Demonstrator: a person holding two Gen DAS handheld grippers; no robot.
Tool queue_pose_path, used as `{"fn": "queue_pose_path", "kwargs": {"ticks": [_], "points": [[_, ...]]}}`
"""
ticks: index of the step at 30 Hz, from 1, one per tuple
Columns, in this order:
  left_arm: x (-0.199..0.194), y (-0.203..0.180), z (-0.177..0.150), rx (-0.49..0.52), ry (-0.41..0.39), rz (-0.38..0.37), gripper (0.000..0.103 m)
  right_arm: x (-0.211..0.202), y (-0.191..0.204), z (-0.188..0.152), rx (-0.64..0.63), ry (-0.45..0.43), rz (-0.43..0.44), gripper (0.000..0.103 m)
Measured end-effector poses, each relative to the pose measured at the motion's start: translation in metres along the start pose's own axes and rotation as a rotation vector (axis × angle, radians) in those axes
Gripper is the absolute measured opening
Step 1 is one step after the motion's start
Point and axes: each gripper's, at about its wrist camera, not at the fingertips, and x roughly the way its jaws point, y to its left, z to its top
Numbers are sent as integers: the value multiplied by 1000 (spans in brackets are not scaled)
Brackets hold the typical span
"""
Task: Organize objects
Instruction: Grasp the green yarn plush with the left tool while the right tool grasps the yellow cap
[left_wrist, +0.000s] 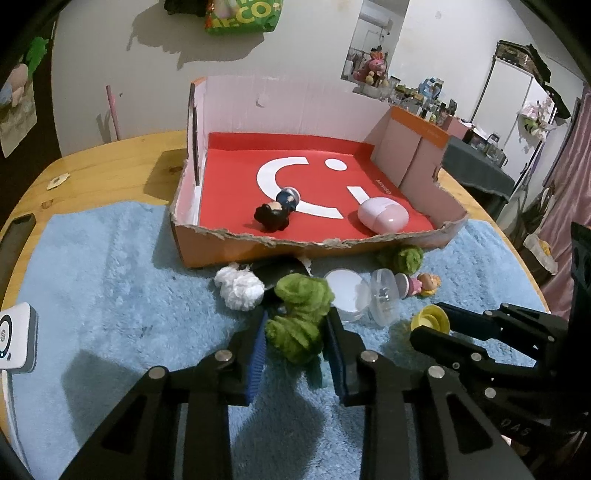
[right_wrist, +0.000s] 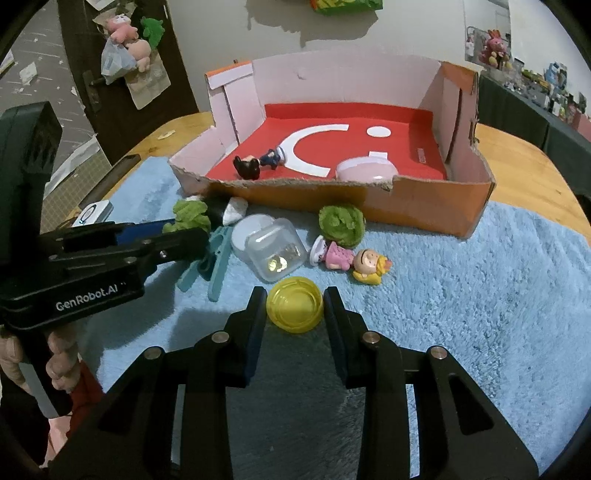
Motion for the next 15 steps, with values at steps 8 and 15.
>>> {"fn": "queue_pose_path", "kwargs": {"ticks": [8,15], "points": [[-6,-3,1,11,-14,-10,31,-7,2,3,1,-19,9,30],[-14,-6,5,16,-34,-18,31,-14,3,9,0,-40,23,30]]}}
